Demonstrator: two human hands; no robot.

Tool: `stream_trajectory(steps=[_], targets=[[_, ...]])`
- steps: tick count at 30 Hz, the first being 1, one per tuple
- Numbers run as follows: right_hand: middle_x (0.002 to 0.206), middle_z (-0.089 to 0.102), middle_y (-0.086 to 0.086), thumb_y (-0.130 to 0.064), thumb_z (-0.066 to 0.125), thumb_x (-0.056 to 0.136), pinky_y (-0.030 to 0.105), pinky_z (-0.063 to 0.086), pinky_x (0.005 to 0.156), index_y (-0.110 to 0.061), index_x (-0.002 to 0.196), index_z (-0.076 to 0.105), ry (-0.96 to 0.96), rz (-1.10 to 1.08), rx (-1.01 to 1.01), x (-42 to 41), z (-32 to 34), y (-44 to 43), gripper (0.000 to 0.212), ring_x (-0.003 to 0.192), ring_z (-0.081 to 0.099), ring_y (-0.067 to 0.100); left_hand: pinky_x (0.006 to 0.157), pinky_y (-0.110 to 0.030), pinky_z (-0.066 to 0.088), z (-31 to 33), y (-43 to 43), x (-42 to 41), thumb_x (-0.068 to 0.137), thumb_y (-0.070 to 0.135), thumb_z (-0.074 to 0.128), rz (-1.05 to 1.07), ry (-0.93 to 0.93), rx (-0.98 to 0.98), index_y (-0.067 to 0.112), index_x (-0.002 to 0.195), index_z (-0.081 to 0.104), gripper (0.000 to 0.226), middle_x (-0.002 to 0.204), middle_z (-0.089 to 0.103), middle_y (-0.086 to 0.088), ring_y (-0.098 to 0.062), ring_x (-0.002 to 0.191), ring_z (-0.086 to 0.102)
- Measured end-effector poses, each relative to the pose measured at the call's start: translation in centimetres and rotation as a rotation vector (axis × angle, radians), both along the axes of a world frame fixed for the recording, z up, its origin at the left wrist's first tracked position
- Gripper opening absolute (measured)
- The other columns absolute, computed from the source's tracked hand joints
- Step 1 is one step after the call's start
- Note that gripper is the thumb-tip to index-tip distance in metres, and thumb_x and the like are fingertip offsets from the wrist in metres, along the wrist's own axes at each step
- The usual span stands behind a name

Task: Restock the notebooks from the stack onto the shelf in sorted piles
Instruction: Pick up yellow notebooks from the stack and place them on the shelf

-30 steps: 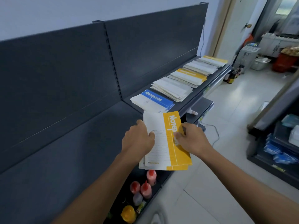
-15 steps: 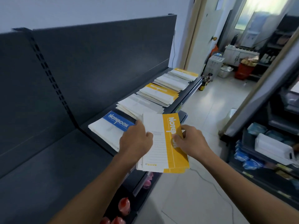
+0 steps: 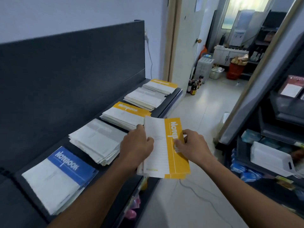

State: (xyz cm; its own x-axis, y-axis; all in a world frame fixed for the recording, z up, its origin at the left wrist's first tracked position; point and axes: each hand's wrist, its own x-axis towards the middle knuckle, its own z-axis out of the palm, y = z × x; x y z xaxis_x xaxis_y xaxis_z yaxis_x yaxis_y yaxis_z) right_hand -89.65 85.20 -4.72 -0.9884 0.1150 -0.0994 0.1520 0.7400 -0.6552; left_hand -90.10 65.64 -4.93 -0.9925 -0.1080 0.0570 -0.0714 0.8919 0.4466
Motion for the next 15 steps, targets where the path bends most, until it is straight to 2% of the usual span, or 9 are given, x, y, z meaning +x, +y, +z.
stream_trajectory(steps=[4,7,11,15], targets=[[0.099,0.069,0.000,-0.035,0.061,0.091,0.030,0.046,0.068,-0.020,0.120,0.062,-0.005,0.020,0.015,-5.5,-1.0,5.8,0.032,0.086,0.063,0.021,0.066,-0.034,0.039,-0.2,5.8,-5.1,0.091,0.041,0.054,0.032,0.003,-0.016,0.019,0.118,0.050,0.035,0.099,0.061,-0.001,-0.020,0.078,0.048],[0.096,0.070,0.000,-0.036,0.060,0.092,0.031,0.049,0.069,-0.022,0.116,0.063,-0.008,0.045,0.019,-9.2,-1.3,8.9,0.028,0.084,0.065,0.021,0.062,-0.033,0.037,-0.4,8.9,-8.1,0.091,0.041,0.055,0.055,-0.001,-0.016,0.019,0.115,0.050,0.033,0.095,0.058,0.001,-0.019,0.077,0.048],[0.091,0.071,-0.001,-0.037,0.059,0.093,0.034,0.053,0.072,-0.023,0.118,0.062,-0.017,0.074,0.014,-13.7,-1.4,11.5,0.029,0.084,0.066,0.021,0.060,-0.033,0.039,-0.3,11.5,-12.0,0.091,0.039,0.056,0.096,-0.009,-0.012,0.020,0.113,0.051,0.030,0.098,0.062,0.000,-0.019,0.075,0.050],[0.092,0.072,-0.001,-0.037,0.059,0.092,0.037,0.056,0.076,-0.024,0.120,0.062,-0.009,0.108,0.012,-18.8,-1.2,12.9,0.031,0.085,0.067,0.021,0.054,-0.032,0.034,-0.2,13.0,-16.1,0.093,0.034,0.052,0.119,-0.010,0.016,0.019,0.116,0.051,0.028,0.095,0.059,0.002,-0.020,0.076,0.049]])
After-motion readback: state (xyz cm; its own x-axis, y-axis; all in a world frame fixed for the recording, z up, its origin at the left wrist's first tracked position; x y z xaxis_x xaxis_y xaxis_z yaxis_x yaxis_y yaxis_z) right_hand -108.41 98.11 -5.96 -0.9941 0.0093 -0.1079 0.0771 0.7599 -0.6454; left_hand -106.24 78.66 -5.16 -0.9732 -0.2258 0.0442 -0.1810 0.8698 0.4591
